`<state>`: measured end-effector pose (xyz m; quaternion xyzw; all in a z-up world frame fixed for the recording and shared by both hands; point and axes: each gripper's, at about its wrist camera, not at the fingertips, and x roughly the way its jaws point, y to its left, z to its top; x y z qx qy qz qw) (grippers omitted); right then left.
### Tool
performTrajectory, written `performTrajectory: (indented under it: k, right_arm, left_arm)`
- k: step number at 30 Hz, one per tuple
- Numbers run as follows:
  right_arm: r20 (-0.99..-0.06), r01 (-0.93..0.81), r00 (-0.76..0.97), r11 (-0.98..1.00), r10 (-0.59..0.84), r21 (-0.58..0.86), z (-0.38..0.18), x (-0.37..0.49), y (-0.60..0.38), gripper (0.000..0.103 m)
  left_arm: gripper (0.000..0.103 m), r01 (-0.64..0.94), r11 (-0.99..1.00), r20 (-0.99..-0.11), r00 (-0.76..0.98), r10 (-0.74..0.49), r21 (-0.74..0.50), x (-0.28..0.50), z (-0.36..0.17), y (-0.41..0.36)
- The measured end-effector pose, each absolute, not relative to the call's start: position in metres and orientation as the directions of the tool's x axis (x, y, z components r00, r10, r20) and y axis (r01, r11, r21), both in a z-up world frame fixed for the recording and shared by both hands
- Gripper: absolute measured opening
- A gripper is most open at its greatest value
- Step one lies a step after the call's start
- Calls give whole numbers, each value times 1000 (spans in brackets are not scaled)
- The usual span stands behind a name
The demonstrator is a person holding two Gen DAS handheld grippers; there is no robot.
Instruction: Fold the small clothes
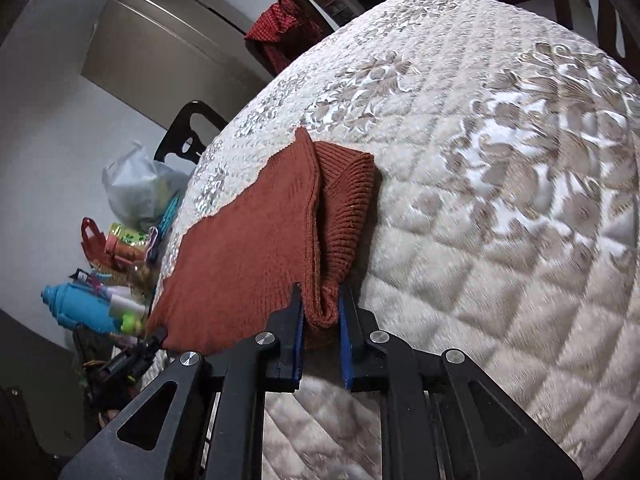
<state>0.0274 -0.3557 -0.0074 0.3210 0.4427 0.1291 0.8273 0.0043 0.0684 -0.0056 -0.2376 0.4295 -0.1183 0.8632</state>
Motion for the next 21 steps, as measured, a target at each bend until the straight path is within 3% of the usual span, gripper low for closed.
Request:
performTrajectory:
  k: [5,11,16,21]
  right_arm:
    - [-653,69,576,767,491,638,-12,26,-358,18]
    - [-680,38,664,893,313,448,29,14,-351,22]
    - [-647,-128,667,912,370,390,38,28,-297,21]
    - [-685,-279,597,908,418,311,24,51,-229,18]
  left_arm:
    - [19,34,883,-687,615,-387,-468,0,-3,64]
    - [35,34,909,-648,690,-322,-415,-9,24,78]
    - [36,111,927,-613,721,-322,-357,7,44,56]
    - [36,165,959,-661,698,-277,-229,27,32,15]
